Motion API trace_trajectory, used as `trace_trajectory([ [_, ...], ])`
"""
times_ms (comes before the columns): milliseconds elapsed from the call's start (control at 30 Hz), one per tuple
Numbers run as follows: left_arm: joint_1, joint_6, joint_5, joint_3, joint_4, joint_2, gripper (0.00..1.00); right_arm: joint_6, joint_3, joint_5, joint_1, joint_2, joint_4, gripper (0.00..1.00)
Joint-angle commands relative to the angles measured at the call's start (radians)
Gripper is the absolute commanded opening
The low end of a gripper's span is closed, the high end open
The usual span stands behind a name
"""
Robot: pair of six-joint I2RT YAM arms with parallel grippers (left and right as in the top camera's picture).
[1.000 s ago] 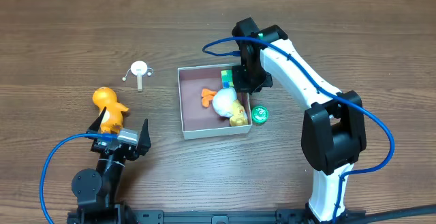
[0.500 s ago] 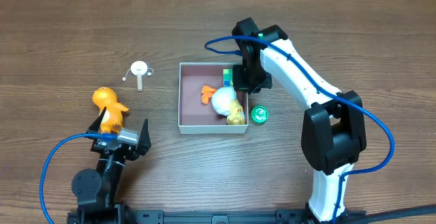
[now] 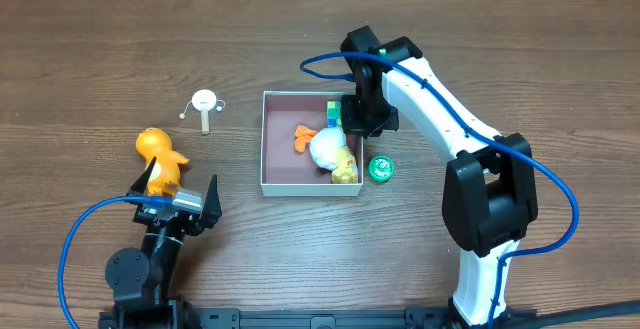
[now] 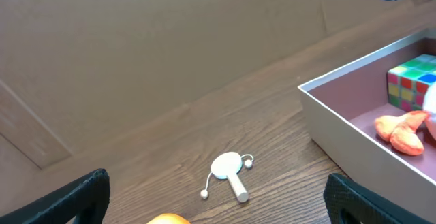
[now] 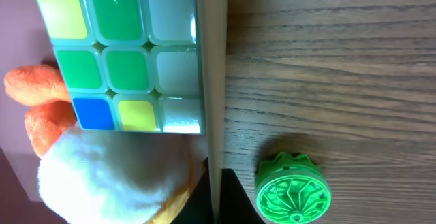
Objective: Pack container
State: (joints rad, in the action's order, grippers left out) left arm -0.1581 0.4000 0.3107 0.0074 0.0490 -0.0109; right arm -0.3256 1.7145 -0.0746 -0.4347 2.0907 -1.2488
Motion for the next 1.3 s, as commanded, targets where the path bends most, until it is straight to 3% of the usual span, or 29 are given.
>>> trace_trajectory([
  [0,-0.005,0.004,0.000,-0.003,-0.001,0.005,1.00,0.018,0.027,-0.022,-0.004,-0.002,0.000,0.04],
  [100,-0.005,0.004,0.000,-0.003,-0.001,0.005,1.00,0.015,0.027,-0.024,-0.004,-0.002,-0.001,0.04],
  [433,-0.005,0.004,0.000,-0.003,-0.001,0.005,1.00,0.015,0.035,-0.024,-0.004,-0.002,-0.010,0.24],
  [567,-0.005,0.004,0.000,-0.003,-0.001,0.005,1.00,0.016,0.136,-0.019,-0.003,-0.002,-0.056,0.29],
  [700,-0.005,0.004,0.000,-0.003,-0.001,0.005,1.00,0.018,0.328,0.076,0.000,-0.002,-0.203,0.55],
  [800,-0.005,0.004,0.000,-0.003,-0.001,0.005,1.00,0.008,0.422,0.138,0.026,-0.002,-0.327,0.92],
  [867,-0.005,0.004,0.000,-0.003,-0.001,0.005,1.00,-0.033,0.443,0.138,0.065,-0.002,-0.397,1.00],
  [1133,-0.005,0.004,0.000,-0.003,-0.001,0.005,1.00,-0.154,0.433,0.117,0.241,-0.085,-0.446,1.00],
  [1267,-0.005,0.004,0.000,-0.003,-0.001,0.005,1.00,-0.346,0.303,0.269,0.246,-0.137,-0.446,1.00],
])
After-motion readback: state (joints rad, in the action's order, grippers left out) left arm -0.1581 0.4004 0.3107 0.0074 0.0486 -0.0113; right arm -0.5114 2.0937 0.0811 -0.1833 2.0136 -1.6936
